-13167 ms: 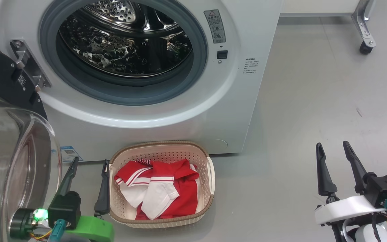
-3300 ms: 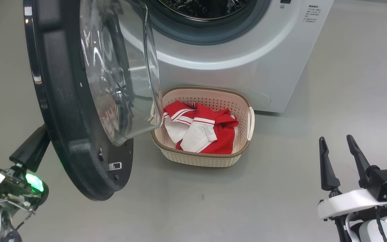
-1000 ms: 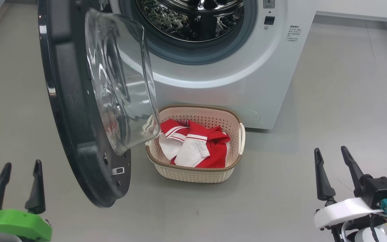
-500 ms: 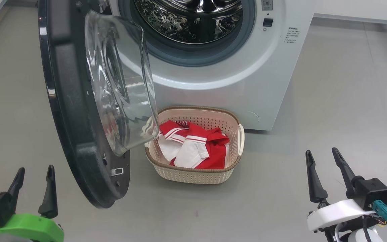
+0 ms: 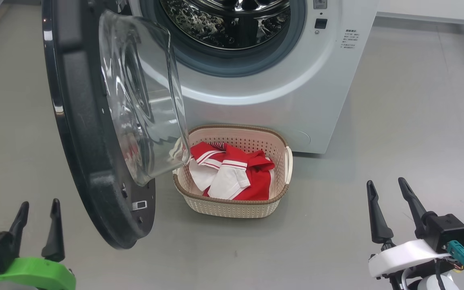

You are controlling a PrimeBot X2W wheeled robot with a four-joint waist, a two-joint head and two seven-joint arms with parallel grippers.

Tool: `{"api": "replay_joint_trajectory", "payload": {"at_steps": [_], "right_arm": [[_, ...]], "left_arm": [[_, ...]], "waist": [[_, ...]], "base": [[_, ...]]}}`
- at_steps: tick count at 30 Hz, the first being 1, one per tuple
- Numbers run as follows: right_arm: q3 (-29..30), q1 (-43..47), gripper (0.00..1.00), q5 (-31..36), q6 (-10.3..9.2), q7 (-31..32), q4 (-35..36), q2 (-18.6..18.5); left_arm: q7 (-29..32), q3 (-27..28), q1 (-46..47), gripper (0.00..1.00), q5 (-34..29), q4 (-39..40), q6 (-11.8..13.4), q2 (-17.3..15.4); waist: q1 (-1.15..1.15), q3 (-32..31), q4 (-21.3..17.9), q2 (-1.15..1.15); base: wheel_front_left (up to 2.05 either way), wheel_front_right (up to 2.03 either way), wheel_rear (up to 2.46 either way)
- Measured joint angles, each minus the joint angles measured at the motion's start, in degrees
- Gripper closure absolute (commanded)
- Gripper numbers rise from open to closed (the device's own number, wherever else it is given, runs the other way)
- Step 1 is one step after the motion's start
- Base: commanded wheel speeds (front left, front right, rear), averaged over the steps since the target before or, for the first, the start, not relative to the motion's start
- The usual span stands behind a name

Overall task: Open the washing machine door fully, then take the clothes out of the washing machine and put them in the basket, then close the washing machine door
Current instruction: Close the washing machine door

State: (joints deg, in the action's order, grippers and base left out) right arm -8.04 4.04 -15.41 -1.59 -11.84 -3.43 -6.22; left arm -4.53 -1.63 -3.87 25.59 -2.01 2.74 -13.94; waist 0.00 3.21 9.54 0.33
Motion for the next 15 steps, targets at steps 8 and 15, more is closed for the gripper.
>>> {"api": "replay_joint_trajectory", "payload": {"at_steps": [8, 15], "right_arm": [[0.12, 0.0, 0.0, 0.0, -0.05, 0.0, 0.08, -0.01], [0.36, 0.0, 0.0, 0.0, -0.07, 0.0, 0.23, -0.04]], "left_arm": [[-0.34, 0.04, 0.01, 1.0, 0.02, -0.58, 0.08, 0.32], [-0.62, 1.71, 0.12, 1.0, 4.86, 0.03, 0.1, 3.35]], "waist": [[0.0, 0.23, -0.03, 0.0], [0.0, 0.38, 0.09, 0.0]], "base": [[0.0, 0.0, 0.0], [0.0, 0.0, 0.0]]}}
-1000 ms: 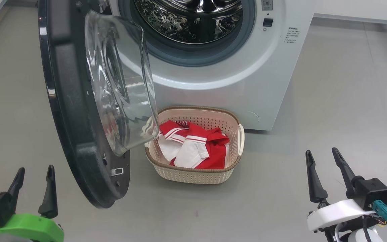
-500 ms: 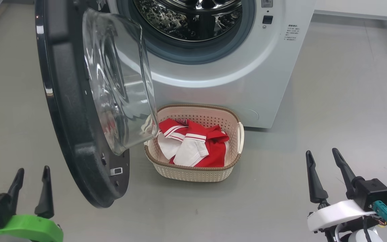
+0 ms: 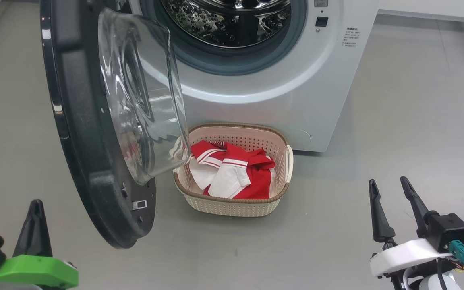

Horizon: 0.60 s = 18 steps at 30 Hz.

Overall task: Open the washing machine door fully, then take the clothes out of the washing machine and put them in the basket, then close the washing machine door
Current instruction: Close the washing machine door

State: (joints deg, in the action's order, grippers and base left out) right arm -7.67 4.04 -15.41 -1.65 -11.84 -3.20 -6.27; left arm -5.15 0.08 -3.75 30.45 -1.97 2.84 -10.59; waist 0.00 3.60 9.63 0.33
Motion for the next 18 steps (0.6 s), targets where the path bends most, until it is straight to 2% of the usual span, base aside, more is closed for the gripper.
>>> {"api": "replay_joint_trajectory", "payload": {"at_steps": [5, 9, 14, 18], "right_arm": [[0.15, -0.01, 0.0, -0.01, -0.01, 0.0, 0.11, 0.01], [0.24, 0.0, 0.0, 0.0, -0.04, 0.0, 0.11, -0.03], [0.32, 0.0, 0.0, -0.01, -0.09, 0.0, 0.12, -0.05], [0.33, 0.0, 0.0, -0.01, -0.09, 0.0, 0.12, -0.04]], "left_arm": [[-1.07, 3.23, 1.14, 1.0, 6.11, 2.21, -1.15, 1.77], [-1.75, 5.98, 3.02, 1.0, 13.79, 4.66, -3.74, 4.12], [-1.62, 10.39, 5.71, 1.0, 28.28, 7.98, -8.0, 7.92], [0.97, 13.82, 8.04, 1.0, 42.81, 9.13, -9.04, 8.69]], "waist": [[0.0, 0.2, 0.18, 0.0], [0.0, 0.3, 0.34, 0.0], [0.0, 0.27, 0.52, 0.0], [0.0, 0.24, 0.63, 0.0]], "base": [[0.0, 0.0, 0.0], [0.0, 0.0, 0.0], [0.0, 0.0, 0.0], [0.0, 0.0, 0.0]]}}
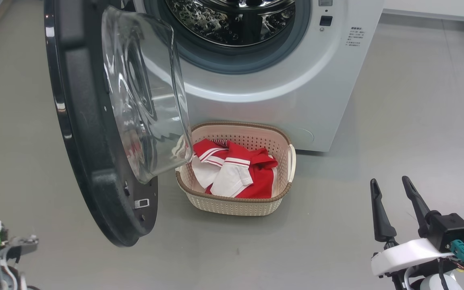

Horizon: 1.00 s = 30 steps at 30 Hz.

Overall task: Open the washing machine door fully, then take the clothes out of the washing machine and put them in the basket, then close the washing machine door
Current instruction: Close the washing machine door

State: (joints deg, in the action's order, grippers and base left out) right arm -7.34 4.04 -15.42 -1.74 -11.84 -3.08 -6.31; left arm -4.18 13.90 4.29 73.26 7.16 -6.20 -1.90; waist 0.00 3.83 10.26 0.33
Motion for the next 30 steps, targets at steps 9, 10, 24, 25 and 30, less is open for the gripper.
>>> {"api": "replay_joint_trajectory", "payload": {"at_steps": [9, 10, 24, 25, 30], "right_arm": [[0.02, 0.01, 0.0, -0.01, 0.0, 0.0, 0.04, -0.02], [0.02, 0.01, 0.0, -0.01, 0.0, 0.0, 0.07, -0.02], [-0.07, -0.03, 0.0, 0.0, 0.01, 0.2, 0.58, -0.53], [-0.01, -0.04, 0.0, 0.0, 0.0, 0.29, 0.7, -0.68], [0.08, -0.06, 0.0, 0.0, 0.0, 0.29, 0.71, -0.7]], "left_arm": [[11.25, 2.81, 2.22, 1.0, 20.3, -2.69, -0.02, -0.03], [12.39, 2.67, 2.21, 1.0, 21.16, -3.13, 0.34, -0.12], [23.23, -1.97, 2.14, 1.0, 25.15, -4.81, 2.56, -2.24], [24.38, -2.56, 2.09, 1.0, 25.24, -4.79, 2.91, -2.31], [26.17, -3.88, 2.07, 1.0, 25.42, -4.85, 2.97, -2.44]], "waist": [[0.0, 0.19, -0.01, 0.0], [0.0, 0.22, -0.05, 0.0], [0.0, 1.26, -0.75, 0.0], [0.0, 1.5, -0.86, 0.0], [0.0, 1.81, -1.09, 0.0]], "base": [[0.0, 0.0, 0.0], [0.0, 0.0, 0.0], [0.0, 0.0, 0.0], [0.0, 0.0, 0.0], [0.0, 0.0, 0.0]]}}
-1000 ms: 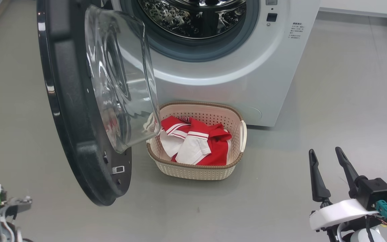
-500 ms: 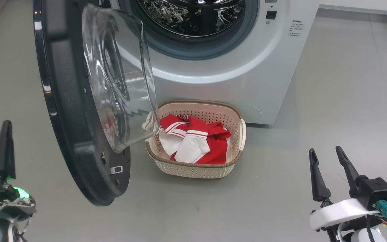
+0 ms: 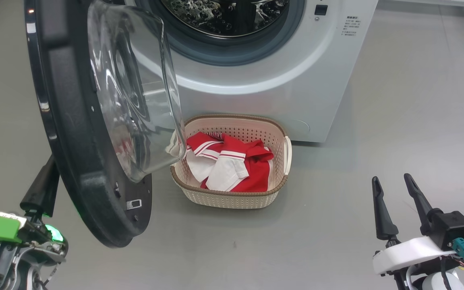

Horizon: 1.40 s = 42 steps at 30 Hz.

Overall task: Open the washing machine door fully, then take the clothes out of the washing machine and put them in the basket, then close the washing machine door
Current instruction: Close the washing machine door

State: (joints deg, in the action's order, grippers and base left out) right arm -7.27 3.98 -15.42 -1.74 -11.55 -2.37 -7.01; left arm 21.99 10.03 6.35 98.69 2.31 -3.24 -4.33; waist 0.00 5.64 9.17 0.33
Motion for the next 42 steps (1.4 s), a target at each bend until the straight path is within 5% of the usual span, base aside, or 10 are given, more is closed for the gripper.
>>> {"api": "replay_joint_trajectory", "payload": {"at_steps": [24, 42], "right_arm": [[-0.55, -1.44, 0.0, -0.03, 0.09, 0.15, 0.31, 0.09], [-1.8, -2.66, 0.0, -0.09, 0.6, 0.14, -0.4, 0.85]], "left_arm": [[6.21, -6.56, -1.57, 1.0, 1.01, 4.43, -0.09, 0.11], [7.16, -10.32, -2.48, 1.0, 2.4, 4.97, -0.11, 0.94]], "waist": [[0.0, 2.75, -2.07, 0.0], [0.0, 3.32, -7.33, 0.0]], "base": [[0.0, 0.0, 0.0], [0.0, 0.0, 0.0]]}}
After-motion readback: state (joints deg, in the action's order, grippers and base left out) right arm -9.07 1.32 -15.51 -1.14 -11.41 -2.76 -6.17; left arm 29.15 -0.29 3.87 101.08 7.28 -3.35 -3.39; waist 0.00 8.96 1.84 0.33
